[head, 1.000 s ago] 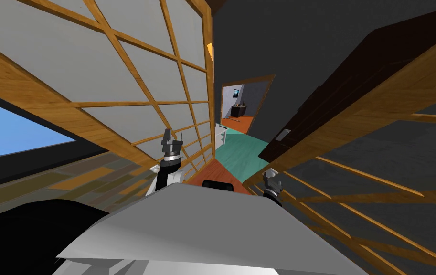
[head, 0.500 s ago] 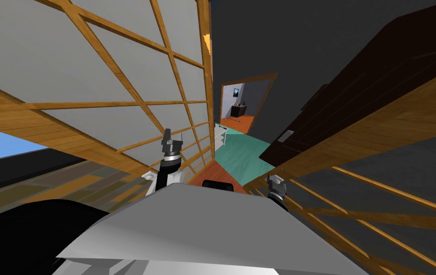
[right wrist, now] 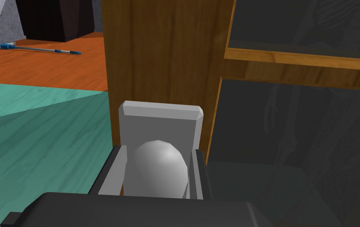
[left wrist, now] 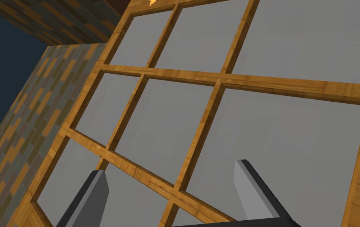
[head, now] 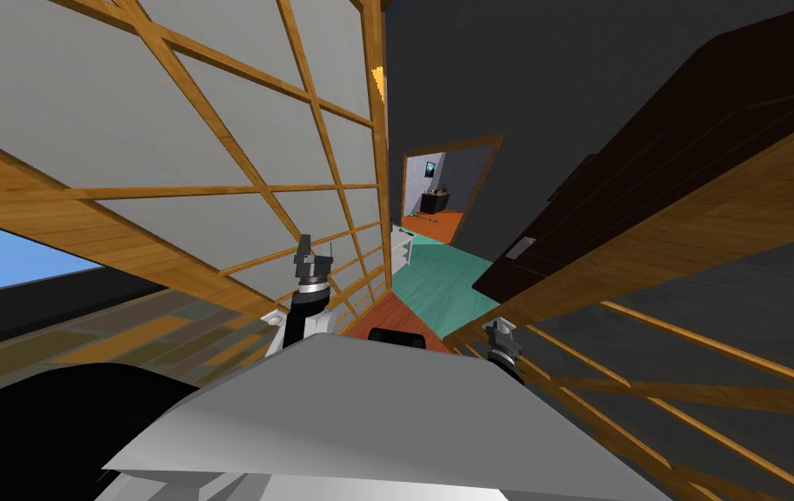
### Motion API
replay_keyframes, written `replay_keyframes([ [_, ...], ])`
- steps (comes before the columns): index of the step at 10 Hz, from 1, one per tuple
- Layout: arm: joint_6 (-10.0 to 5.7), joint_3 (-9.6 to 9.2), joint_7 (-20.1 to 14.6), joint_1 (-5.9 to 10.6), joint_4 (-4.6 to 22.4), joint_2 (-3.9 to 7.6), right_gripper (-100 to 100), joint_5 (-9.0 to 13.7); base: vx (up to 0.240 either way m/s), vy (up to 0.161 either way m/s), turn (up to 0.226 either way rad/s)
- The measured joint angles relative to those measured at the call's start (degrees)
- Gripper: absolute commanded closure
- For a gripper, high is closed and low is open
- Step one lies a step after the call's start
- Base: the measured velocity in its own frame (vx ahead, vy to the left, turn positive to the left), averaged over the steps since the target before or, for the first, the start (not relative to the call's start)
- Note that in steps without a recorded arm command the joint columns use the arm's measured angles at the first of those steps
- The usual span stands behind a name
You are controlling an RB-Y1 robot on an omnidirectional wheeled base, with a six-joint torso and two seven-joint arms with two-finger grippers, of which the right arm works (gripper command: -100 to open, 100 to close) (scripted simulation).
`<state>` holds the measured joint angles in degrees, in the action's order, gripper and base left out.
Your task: Pull the door open
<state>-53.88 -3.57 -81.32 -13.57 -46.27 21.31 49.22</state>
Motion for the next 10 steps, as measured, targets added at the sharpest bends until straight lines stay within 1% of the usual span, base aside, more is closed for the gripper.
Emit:
replay_keyframes([
  [1, 0.0, -0.01, 0.0, -0.01, 0.0, 0.0, 100, 0.0, -0.133, 0.009, 0.052],
  [2, -0.25, -0.38, -0.3, 0.11, 0.0, 0.31, 100, -0.3, -0.209, 0.024, 0.068],
  [3, -0.25, -0.84, -0.5, -0.16, -0.9, 0.63, 100, -0.7, -0.217, 0.004, 0.057],
  [4, -0.44, -1.64, -1.0, 0.0, -0.7, 0.8, 100, -1.2, -0.219, 0.008, 0.065],
  [7, -0.93, -4.0, -2.2, -0.64, -1.2, 0.93, 100, -2.6, -0.208, 0.035, 0.046],
  [9, -0.91, -5.17, -2.8, -1.26, -2.2, 1.43, 100, -3.4, -0.209, 0.053, 0.047],
  [10, -1.07, -5.76, -3.1, -1.59, -2.6, 1.67, 100, -3.8, -0.1, 0.021, 0.007],
])
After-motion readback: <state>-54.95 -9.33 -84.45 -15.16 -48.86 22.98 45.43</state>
